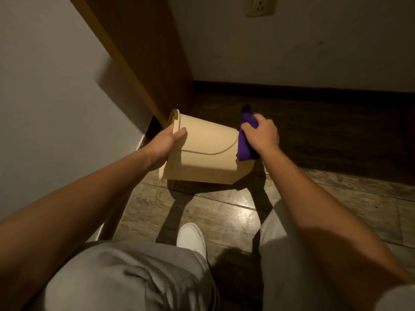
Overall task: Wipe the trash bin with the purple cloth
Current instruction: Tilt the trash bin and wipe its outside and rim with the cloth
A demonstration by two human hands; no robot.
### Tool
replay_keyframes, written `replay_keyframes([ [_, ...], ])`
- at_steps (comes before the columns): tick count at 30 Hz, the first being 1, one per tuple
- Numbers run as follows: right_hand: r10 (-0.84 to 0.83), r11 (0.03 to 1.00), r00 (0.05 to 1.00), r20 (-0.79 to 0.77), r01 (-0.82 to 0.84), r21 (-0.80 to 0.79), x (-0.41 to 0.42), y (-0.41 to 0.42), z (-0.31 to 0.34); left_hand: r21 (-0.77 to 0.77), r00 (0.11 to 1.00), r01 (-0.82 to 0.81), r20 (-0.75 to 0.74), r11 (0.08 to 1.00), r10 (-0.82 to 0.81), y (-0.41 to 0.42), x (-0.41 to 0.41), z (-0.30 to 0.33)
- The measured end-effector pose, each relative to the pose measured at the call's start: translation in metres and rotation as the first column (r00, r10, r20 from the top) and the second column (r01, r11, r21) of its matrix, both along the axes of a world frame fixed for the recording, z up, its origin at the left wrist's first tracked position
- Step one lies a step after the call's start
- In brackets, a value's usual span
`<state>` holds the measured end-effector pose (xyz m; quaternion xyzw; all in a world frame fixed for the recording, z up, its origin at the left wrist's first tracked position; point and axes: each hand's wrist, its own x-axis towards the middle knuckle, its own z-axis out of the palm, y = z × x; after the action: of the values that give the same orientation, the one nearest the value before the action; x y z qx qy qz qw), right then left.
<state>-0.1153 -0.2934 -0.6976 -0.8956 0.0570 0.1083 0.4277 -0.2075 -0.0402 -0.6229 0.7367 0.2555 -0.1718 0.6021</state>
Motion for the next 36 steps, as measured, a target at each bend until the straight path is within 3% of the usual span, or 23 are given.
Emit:
replay_keyframes([
  [2,0.081,0.993,0.997,0.011,-0.080,-0.088,-0.017,0.011,-0.014,0.008,1.000,0.021,0.003,1.000,-0.021,0.003,-0.003,0.000],
  [7,-0.023,0.982,0.984,0.175,0.056,-0.180,-0.099,0.044,-0.030,-0.030,1.000,-0.016,0.004,0.999,0.016,0.000,0.005,0.003],
  [10,0.097,0.965,0.992,-0.083,-0.115,-0.236,-0.146,0.053,-0.050,-0.014,0.998,-0.065,0.007,0.998,0.065,0.001,0.013,0.004],
  [12,0.141,0.959,0.951,-0.273,-0.200,-0.200,-0.158,0.052,-0.058,0.059,0.999,-0.047,0.001,0.997,0.047,0.002,0.015,0.000],
  [18,0.019,0.998,0.963,-0.270,-0.036,-0.060,-0.101,0.030,-0.030,0.124,0.990,-0.041,0.138,0.991,0.023,0.001,0.020,0.009],
  [21,-0.041,0.986,0.940,-0.338,0.093,0.137,-0.085,0.006,-0.020,0.049,0.989,0.148,-0.012,0.988,-0.148,0.006,0.006,0.004],
  [23,-0.088,0.957,0.937,-0.338,0.174,0.233,-0.079,-0.003,-0.014,0.041,0.982,0.183,-0.062,0.982,-0.180,-0.003,-0.005,-0.004],
  [25,-0.138,0.918,0.943,-0.304,0.237,0.319,-0.076,-0.002,-0.006,0.060,0.996,0.087,0.018,0.994,-0.088,-0.013,-0.007,-0.006],
  [27,-0.199,0.863,0.945,-0.259,0.294,0.411,-0.078,0.007,0.001,-0.016,0.998,-0.016,0.053,1.000,0.017,-0.021,-0.004,-0.003],
  [30,-0.226,0.861,0.974,-0.009,0.204,0.465,-0.093,0.034,0.009,-0.136,0.990,-0.143,-0.014,0.980,0.143,-0.025,-0.004,0.000],
  [33,-0.087,0.917,0.969,0.230,-0.012,0.399,-0.118,0.077,0.017,-0.183,0.975,-0.221,-0.049,0.958,0.216,-0.025,-0.007,-0.006],
  [36,0.076,0.964,0.938,0.338,-0.156,0.217,-0.146,0.117,0.008,-0.238,0.943,-0.334,-0.091,0.912,0.321,-0.022,-0.009,-0.008],
])
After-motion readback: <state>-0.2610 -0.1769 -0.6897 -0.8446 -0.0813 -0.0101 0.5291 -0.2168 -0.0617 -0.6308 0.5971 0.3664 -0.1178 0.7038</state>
